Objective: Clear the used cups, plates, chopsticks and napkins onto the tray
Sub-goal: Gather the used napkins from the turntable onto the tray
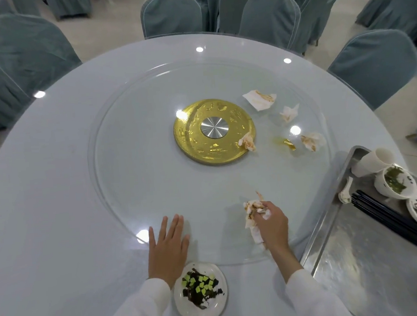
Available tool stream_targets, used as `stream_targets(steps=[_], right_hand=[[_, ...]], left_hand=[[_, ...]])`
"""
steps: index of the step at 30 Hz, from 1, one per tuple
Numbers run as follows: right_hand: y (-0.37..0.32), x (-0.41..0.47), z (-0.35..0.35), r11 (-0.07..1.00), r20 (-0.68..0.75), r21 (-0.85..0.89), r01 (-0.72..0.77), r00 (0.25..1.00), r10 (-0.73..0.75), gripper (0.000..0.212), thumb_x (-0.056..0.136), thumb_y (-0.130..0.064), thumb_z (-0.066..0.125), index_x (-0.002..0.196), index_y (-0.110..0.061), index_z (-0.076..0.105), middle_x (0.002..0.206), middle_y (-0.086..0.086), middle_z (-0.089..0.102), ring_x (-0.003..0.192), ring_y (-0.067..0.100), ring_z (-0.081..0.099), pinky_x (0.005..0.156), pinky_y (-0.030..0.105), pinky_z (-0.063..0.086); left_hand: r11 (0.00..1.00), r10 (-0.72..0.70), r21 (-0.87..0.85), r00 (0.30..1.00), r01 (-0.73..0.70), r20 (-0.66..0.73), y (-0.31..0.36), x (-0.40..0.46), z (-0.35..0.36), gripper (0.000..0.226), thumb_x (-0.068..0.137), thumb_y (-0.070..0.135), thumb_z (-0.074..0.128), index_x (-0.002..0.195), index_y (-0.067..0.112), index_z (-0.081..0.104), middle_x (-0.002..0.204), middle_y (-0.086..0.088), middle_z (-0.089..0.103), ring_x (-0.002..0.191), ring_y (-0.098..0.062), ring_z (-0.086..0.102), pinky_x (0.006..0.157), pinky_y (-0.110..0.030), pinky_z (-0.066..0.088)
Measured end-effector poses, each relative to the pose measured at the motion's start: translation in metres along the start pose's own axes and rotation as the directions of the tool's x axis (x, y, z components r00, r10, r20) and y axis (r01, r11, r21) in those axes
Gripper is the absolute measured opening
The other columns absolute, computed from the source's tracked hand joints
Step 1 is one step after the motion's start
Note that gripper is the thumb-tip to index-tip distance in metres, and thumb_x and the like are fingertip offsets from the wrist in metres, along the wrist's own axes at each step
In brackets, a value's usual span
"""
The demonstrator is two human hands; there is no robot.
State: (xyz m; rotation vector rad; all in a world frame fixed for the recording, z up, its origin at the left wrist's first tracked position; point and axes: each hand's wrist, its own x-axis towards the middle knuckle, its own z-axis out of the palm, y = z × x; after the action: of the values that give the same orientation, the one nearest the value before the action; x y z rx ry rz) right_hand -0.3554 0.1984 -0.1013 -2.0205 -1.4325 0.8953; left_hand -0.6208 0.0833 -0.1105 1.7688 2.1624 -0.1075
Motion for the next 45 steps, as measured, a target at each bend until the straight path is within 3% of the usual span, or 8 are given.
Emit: stream_targets(steps=[12, 14, 21, 25, 30, 34, 40, 45], right_hand=[[-0.016, -0.014, 0.02, 0.993, 0.195, 0.119, -0.015, 0.981, -0.008, 0.024, 0.092, -0.015, 0.075, 0.115, -0.015, 0.076, 0.112, 0.005, 0.075, 0.107, 0.022, 0.068, 0.086, 0.029, 0.05], [-0.013, -0.008, 0.011, 0.995, 0.159, 0.096, 0.005, 0.987, -0.02, 0.024, 0.091, -0.015, 0.076, 0.115, -0.014, 0.076, 0.112, 0.007, 0.073, 0.106, 0.023, 0.067, 0.09, 0.033, 0.051], [0.007, 0.003, -0.004, 0.998, -0.022, -0.005, -0.067, 0.998, 0.066, 0.022, 0.093, -0.017, 0.074, 0.115, -0.012, 0.075, 0.109, 0.013, 0.073, 0.103, 0.033, 0.069, 0.086, 0.039, 0.056], [0.002, -0.016, 0.014, 0.999, -0.042, -0.01, -0.048, 0.998, 0.048, 0.022, 0.091, -0.014, 0.075, 0.112, -0.017, 0.076, 0.102, 0.009, 0.072, 0.097, 0.029, 0.068, 0.075, 0.029, 0.045], [-0.008, -0.032, 0.028, 0.988, 0.028, 0.141, -0.068, 0.998, 0.065, 0.023, 0.091, -0.015, 0.076, 0.113, -0.022, 0.076, 0.101, -0.001, 0.074, 0.096, 0.019, 0.07, 0.071, 0.021, 0.048], [-0.012, -0.032, 0.028, 0.961, 0.129, 0.249, -0.117, 0.988, 0.087, 0.016, 0.089, -0.018, 0.078, 0.101, -0.029, 0.076, 0.096, -0.011, 0.076, 0.094, 0.012, 0.071, 0.064, 0.009, 0.046], [-0.007, -0.009, 0.003, 0.98, 0.016, 0.197, -0.006, 1.0, 0.003, 0.026, 0.088, -0.018, 0.081, 0.114, -0.021, 0.074, 0.108, 0.002, 0.073, 0.102, 0.019, 0.067, 0.089, 0.035, 0.053], [-0.006, 0.021, -0.025, 0.989, -0.142, 0.08, 0.125, 0.983, -0.113, 0.031, 0.088, -0.012, 0.081, 0.117, -0.014, 0.073, 0.113, 0.01, 0.069, 0.108, 0.027, 0.063, 0.091, 0.027, 0.042]], left_hand=[[0.994, 0.102, 0.036, 0.993, -0.105, 0.066, 0.027, 0.0, 0.002, 0.078, 0.1, 0.054, -0.018, 0.166, 0.038, 0.018, 0.174, 0.007, 0.015, 0.162, -0.03, 0.009, 0.128, -0.063, 0.007], [0.994, 0.098, 0.051, 0.994, -0.101, 0.056, 0.017, -0.002, 0.0, 0.078, 0.104, 0.053, -0.017, 0.163, 0.036, 0.033, 0.17, 0.005, 0.031, 0.157, -0.033, 0.027, 0.125, -0.067, 0.021], [0.995, 0.059, 0.086, 0.998, -0.057, -0.015, -0.004, 0.004, -0.012, 0.09, 0.104, 0.053, -0.019, 0.155, 0.031, 0.052, 0.163, 0.0, 0.044, 0.155, -0.037, 0.032, 0.124, -0.068, 0.021], [0.999, -0.016, 0.042, 0.999, 0.018, -0.045, 0.001, 0.009, -0.015, 0.108, 0.09, 0.053, -0.038, 0.161, 0.032, 0.041, 0.169, 0.004, 0.035, 0.162, -0.031, 0.009, 0.129, -0.059, 0.001], [0.994, 0.11, 0.019, 0.993, -0.11, -0.029, 0.031, 0.004, -0.015, 0.073, 0.106, 0.044, -0.002, 0.158, 0.028, 0.047, 0.165, 0.002, 0.042, 0.16, -0.029, 0.022, 0.13, -0.057, 0.015], [0.995, 0.103, -0.008, 0.994, -0.103, 0.032, 0.048, -0.001, -0.001, 0.076, 0.099, 0.041, -0.008, 0.164, 0.034, 0.033, 0.172, 0.006, 0.029, 0.16, -0.026, 0.024, 0.13, -0.05, 0.018], [1.0, 0.02, 0.012, 1.0, -0.02, -0.001, 0.03, -0.005, -0.004, 0.075, 0.104, 0.048, -0.004, 0.159, 0.034, 0.043, 0.168, 0.007, 0.036, 0.157, -0.032, 0.032, 0.126, -0.059, 0.022], [1.0, -0.004, 0.007, 0.999, 0.004, -0.038, 0.016, 0.004, -0.011, 0.085, 0.102, 0.052, -0.012, 0.153, 0.03, 0.053, 0.166, 0.004, 0.041, 0.157, -0.032, 0.03, 0.127, -0.06, 0.018]])
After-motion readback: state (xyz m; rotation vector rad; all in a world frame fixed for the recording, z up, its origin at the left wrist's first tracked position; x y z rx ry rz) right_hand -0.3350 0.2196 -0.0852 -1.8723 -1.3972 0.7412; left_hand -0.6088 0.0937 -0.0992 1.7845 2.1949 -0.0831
